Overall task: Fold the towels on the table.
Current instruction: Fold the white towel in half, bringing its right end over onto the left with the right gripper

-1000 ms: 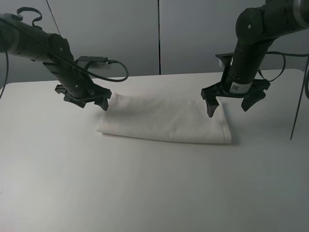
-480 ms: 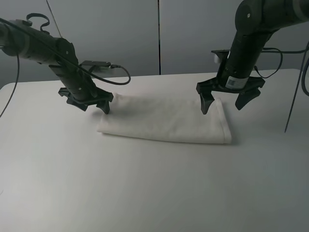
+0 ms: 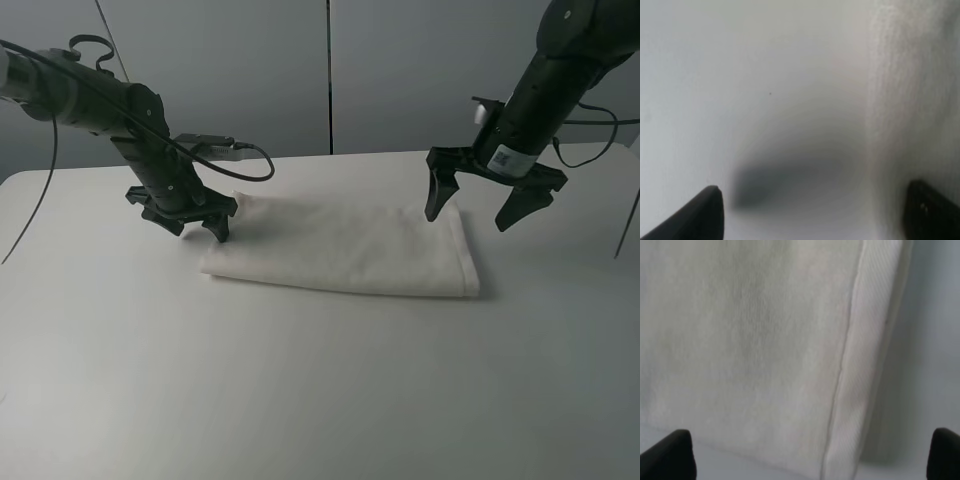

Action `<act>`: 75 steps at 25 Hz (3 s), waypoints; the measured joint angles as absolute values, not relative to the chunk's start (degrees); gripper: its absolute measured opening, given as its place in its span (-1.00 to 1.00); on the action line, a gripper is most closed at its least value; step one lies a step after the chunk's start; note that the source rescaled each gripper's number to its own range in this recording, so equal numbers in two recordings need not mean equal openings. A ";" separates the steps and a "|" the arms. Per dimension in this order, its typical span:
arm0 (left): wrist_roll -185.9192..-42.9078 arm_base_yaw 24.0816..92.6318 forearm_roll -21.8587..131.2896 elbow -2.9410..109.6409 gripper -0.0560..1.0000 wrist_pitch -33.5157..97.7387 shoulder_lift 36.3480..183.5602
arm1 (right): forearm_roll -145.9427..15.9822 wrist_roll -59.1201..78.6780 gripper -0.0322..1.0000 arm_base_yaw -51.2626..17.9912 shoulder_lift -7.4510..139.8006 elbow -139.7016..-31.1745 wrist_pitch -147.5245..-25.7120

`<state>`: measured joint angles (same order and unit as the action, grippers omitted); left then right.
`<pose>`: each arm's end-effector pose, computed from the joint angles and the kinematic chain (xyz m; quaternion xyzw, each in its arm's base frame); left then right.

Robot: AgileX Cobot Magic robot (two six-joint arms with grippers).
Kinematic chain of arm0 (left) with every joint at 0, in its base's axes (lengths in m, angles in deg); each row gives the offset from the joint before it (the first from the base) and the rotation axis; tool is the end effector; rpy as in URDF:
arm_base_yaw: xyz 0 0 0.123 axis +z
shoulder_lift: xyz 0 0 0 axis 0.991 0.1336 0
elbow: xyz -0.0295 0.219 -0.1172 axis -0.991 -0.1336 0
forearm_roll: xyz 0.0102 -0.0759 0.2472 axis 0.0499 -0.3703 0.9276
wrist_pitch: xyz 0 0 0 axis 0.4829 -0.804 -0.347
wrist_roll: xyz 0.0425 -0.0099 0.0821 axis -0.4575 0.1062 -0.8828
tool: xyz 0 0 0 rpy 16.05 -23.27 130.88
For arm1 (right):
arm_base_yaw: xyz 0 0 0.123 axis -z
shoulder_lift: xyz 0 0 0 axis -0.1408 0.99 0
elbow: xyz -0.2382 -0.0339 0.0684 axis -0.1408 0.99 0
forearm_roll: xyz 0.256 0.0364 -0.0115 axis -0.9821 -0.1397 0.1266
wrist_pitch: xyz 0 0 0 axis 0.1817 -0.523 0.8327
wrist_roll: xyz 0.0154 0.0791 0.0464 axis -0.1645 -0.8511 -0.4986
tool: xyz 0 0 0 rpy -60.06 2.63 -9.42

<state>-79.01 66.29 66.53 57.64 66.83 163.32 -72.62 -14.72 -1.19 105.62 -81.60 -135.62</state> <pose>0.4007 -0.1169 0.0679 0.1167 0.9858 -0.0285 0.1170 0.3562 0.0796 0.1300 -0.0045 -0.9933 -0.1151 0.0063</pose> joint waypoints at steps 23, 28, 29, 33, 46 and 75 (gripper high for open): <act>-80.35 66.29 66.53 57.64 0.86 66.93 163.32 | -67.12 -19.89 1.00 -2.73 110.69 -81.65 -123.34; -80.35 66.29 66.53 57.64 0.86 66.93 163.32 | -61.91 -22.76 1.00 -3.95 112.17 -81.65 -123.07; -80.35 66.29 66.53 57.64 0.86 66.93 163.32 | -61.24 -23.14 1.00 -4.30 112.63 -81.65 -123.07; -80.35 66.29 66.53 57.64 0.86 67.16 163.32 | -60.66 -24.21 1.00 -5.23 113.71 -81.65 -122.57; -80.92 66.29 66.53 57.64 0.86 67.27 163.32 | -59.43 -26.31 1.00 -5.23 114.56 -81.55 -120.32; -82.12 66.29 66.53 57.64 0.86 67.27 163.32 | -60.27 -26.77 -0.11 -8.24 116.88 -81.55 -118.70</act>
<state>-82.12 66.29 66.53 57.64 67.27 163.32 -60.27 -26.77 -8.24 116.88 -81.55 -118.70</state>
